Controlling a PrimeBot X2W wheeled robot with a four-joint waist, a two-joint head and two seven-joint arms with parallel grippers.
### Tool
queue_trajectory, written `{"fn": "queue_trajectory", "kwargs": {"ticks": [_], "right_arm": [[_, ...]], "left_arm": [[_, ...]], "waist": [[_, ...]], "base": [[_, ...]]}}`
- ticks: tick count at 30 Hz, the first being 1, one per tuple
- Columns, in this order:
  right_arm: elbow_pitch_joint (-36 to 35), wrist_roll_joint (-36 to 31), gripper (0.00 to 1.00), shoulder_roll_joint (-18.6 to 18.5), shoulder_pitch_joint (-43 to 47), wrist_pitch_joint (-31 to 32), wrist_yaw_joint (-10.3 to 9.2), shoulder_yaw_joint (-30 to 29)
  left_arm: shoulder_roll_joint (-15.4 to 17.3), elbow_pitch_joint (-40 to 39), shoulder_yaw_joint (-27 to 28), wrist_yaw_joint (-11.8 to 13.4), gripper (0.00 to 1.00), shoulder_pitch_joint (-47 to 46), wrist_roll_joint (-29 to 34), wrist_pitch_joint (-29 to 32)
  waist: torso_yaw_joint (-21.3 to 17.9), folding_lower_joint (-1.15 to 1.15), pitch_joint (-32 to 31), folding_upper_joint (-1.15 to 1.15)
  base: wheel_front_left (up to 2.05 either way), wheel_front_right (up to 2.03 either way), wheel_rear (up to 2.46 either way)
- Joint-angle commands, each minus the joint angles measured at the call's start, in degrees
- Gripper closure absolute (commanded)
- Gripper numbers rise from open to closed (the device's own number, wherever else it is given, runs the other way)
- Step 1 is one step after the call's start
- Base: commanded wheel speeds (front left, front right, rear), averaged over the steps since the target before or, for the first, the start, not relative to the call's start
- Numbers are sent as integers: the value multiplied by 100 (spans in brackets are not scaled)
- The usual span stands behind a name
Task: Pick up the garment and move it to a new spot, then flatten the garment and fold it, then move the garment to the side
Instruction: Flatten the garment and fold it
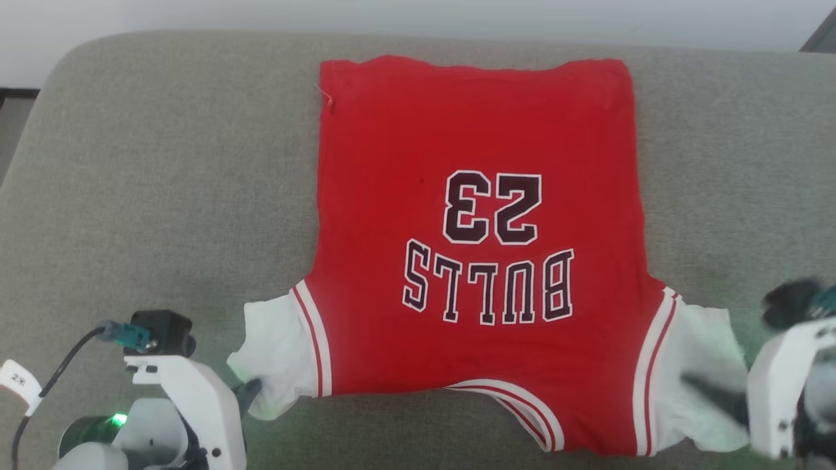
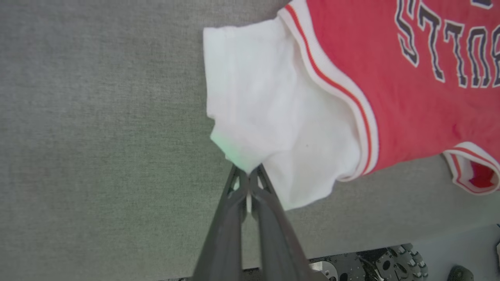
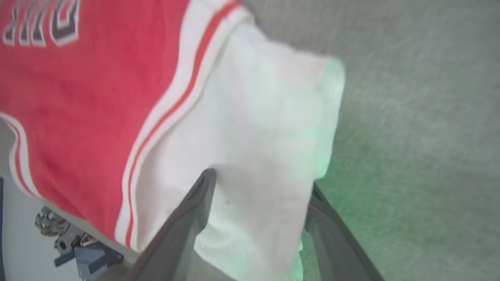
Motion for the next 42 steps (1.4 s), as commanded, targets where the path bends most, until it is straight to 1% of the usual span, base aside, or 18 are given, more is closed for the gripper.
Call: {"fn": "queue_trajectory", "kwargs": {"ticks": [1,3,4,7,11,13,16,20,23,25,30,33,36,38,39,40,42], "right_arm": [[-183,-85,0,113,-218,-136,-10,-232],[-296,-191,0,217,-431,-243,-10,-418],[-296,-191,0,217,-431,-243,-10,-418],[-352,-450,0,255,-869,-477,-10,-566],[-36,-736,0,272,-1670,-872,-10,-571],[282,-875,0,271,-2140,-1032,-10,-569],[826,-1044,0,169,-2855,-1204,-8,-476],[1731,-1263,0,19,-3770,-1408,-8,-422],[2454,-1404,0,-93,-4351,-1420,-8,-348],[2914,-1527,0,-158,-4704,-1363,-8,-302],[4051,-1717,0,-143,-5461,-1054,-8,-321],[4856,-1935,0,-81,-5704,-570,-10,-357],[5691,-2127,0,87,-5780,157,-15,-463],[6021,-2238,0,195,-5805,560,-13,-476],[6099,-2312,81,207,-5820,696,-12,-425],[6150,-2391,100,183,-5834,826,-12,-346],[6097,-2454,100,119,-5890,854,-12,-257]], "left_arm": [[-58,16,-31,-30,100,-137,43,-52],[-103,19,-61,-59,100,-217,85,-74],[-103,19,-61,-59,100,-217,85,-74],[-165,29,-143,-110,100,-363,149,-88],[-309,41,-274,-208,100,-605,215,-80],[-383,65,-354,-258,100,-737,264,-68],[-514,122,-486,-355,100,-977,344,-51],[-719,222,-657,-494,100,-1257,348,-34],[-845,343,-739,-583,100,-1423,373,-56],[-915,405,-784,-640,100,-1512,381,-82],[-1072,571,-864,-777,100,-1696,376,-140],[-1160,671,-904,-830,100,-1775,378,-171],[-1209,777,-926,-875,100,-1822,351,-192],[-1233,835,-930,-883,100,-1839,334,-217],[-1236,861,-924,-891,100,-1837,325,-230],[-1238,884,-916,-896,100,-1838,321,-240],[-1228,927,-882,-895,100,-1836,298,-242]], "waist": [[44,0,94,0],[88,0,179,0],[88,0,179,0],[189,0,323,0],[380,0,563,0],[498,0,685,0],[726,0,878,0],[1036,0,1120,0],[1257,0,1276,0],[1388,0,1373,0],[1633,0,1578,0],[1726,0,1667,0],[1765,0,1694,0],[1769,0,1705,0],[1764,0,1705,0],[1754,0,1703,0],[1707,0,1687,0]], "base": [[0,0,0],[0,0,0],[0,0,0],[0,0,0],[0,0,0],[0,0,0],[0,0,0],[0,0,0],[0,0,0],[0,0,0],[0,0,0],[0,0,0],[0,0,0],[0,0,0],[0,0,0],[0,0,0],[0,0,0]]}}
